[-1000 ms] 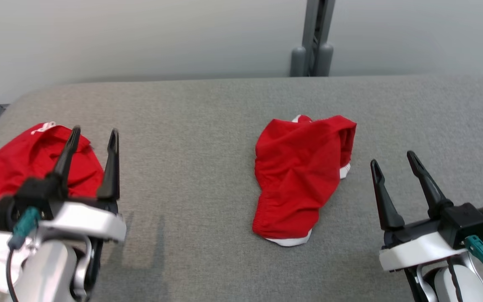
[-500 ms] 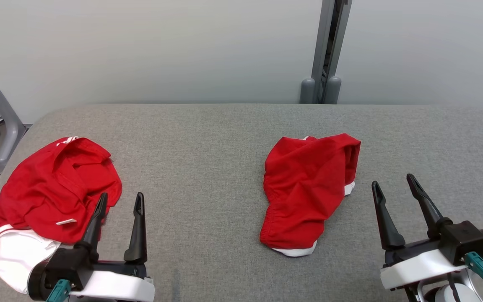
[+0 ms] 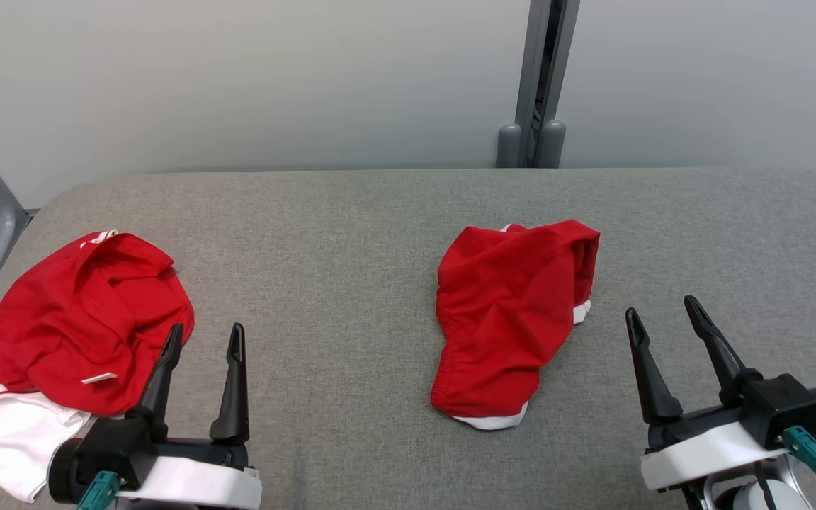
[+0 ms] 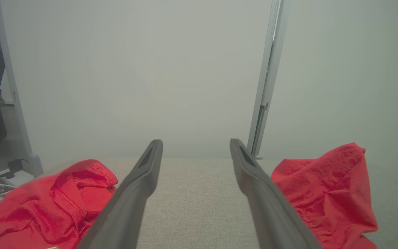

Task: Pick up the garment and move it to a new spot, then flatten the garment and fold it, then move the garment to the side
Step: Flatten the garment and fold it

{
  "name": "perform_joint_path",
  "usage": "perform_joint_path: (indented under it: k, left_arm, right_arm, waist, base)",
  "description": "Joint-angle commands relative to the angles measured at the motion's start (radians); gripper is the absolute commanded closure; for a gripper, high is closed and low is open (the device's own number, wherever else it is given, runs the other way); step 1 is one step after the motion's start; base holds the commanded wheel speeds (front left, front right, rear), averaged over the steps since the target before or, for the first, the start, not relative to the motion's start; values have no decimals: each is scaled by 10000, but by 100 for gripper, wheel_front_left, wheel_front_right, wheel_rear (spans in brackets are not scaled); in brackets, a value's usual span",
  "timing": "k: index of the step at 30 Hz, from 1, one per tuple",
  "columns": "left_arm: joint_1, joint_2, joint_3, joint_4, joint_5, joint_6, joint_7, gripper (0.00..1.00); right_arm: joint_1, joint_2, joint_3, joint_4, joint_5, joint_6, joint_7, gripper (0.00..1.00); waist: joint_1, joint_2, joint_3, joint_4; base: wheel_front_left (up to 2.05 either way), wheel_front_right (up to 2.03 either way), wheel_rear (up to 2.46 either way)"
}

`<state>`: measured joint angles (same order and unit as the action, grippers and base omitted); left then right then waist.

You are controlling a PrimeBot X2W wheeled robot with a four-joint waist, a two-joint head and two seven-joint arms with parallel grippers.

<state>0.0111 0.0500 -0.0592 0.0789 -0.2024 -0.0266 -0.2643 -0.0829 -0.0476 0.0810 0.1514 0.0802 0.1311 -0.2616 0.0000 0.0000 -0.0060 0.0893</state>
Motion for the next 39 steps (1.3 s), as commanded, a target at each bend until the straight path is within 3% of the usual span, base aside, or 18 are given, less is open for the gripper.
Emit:
perform_joint_path:
  k: [1,31,37,39]
  left_arm:
    - [-160,24,-31,5,-29,-8,-11,0]
    - [-234,18,-532,180,-214,183,-11,0]
    - [-481,20,-1425,564,-265,-204,-11,0]
    - [-679,27,-1694,727,-205,-131,-11,0]
  right_arm:
    - [-56,-53,17,36,71,-7,-43,0]
    - [-224,-53,49,124,1,-7,-43,0]
    - [-409,-53,-58,132,-118,-7,-43,0]
    - [-494,-55,-95,109,-135,-7,-43,0]
  waist:
    - [0,0,14,-8]
    - [0,0,148,-145]
    - [0,0,725,-472]
    - [0,0,999,-616]
  base:
    - [0,0,0]
    - [0,0,0]
    - [0,0,0]
    - [0,0,0]
